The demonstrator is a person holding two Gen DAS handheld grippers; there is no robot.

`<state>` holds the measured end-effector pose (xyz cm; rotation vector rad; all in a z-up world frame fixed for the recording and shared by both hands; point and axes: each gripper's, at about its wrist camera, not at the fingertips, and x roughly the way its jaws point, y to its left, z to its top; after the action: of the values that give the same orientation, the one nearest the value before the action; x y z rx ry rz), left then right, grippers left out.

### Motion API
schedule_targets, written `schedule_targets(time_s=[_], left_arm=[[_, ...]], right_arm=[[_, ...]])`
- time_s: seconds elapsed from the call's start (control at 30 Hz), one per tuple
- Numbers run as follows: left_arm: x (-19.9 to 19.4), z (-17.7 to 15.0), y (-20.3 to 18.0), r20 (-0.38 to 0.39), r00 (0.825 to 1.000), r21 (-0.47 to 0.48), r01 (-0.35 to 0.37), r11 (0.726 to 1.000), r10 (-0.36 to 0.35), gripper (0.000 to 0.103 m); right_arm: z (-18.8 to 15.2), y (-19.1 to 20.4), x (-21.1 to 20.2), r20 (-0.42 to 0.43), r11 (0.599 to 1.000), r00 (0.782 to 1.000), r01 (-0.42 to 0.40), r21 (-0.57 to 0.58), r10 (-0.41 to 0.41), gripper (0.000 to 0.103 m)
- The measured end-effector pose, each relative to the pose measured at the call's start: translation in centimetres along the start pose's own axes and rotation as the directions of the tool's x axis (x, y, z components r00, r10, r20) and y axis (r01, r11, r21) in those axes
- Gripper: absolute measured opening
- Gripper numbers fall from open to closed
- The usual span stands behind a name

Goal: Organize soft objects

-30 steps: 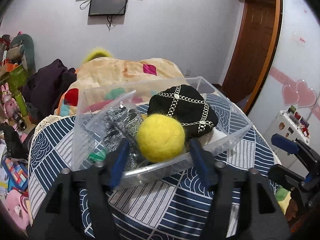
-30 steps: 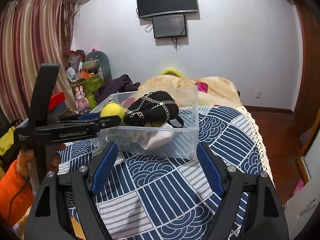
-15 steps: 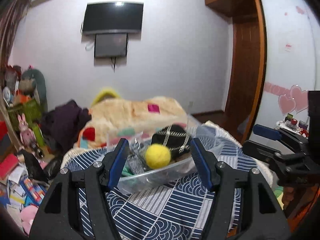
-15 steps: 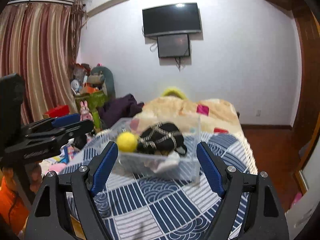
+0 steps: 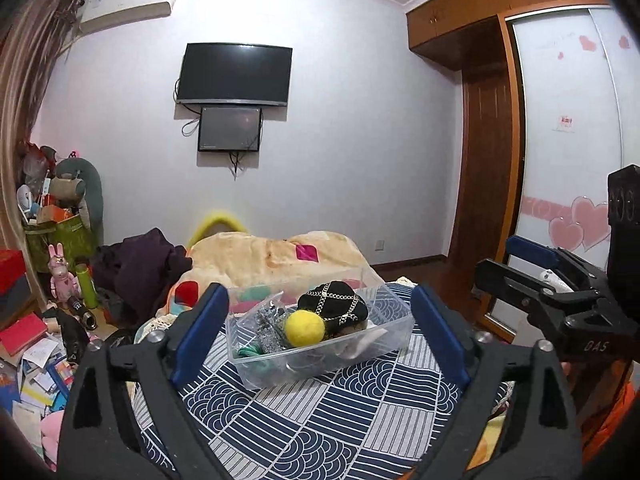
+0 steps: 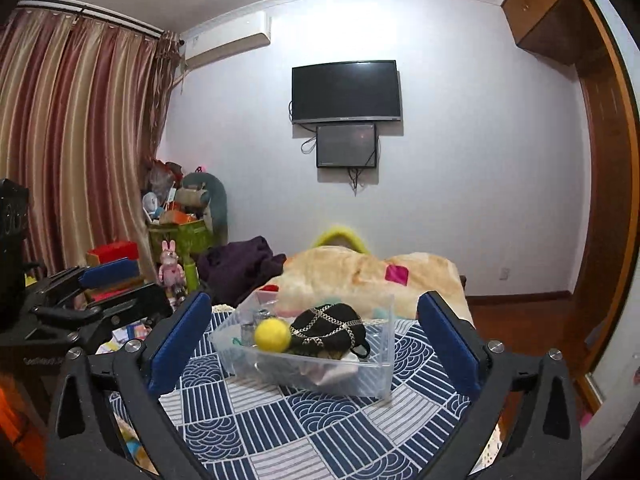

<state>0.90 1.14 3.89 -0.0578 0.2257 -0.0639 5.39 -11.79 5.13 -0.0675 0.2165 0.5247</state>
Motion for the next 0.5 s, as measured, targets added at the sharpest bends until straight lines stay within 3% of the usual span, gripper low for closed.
schedule_targets(time_s=[0.5], left_arm=[[-0.23, -0.53, -0.94, 0.010, 1.000, 0.036, -0.023, 0.999, 0.022, 0.102]], right_arm=[[-0.77, -0.73, -0.29, -0.017, 0.999, 1.000, -0.010, 0.047, 0.011, 0.103]])
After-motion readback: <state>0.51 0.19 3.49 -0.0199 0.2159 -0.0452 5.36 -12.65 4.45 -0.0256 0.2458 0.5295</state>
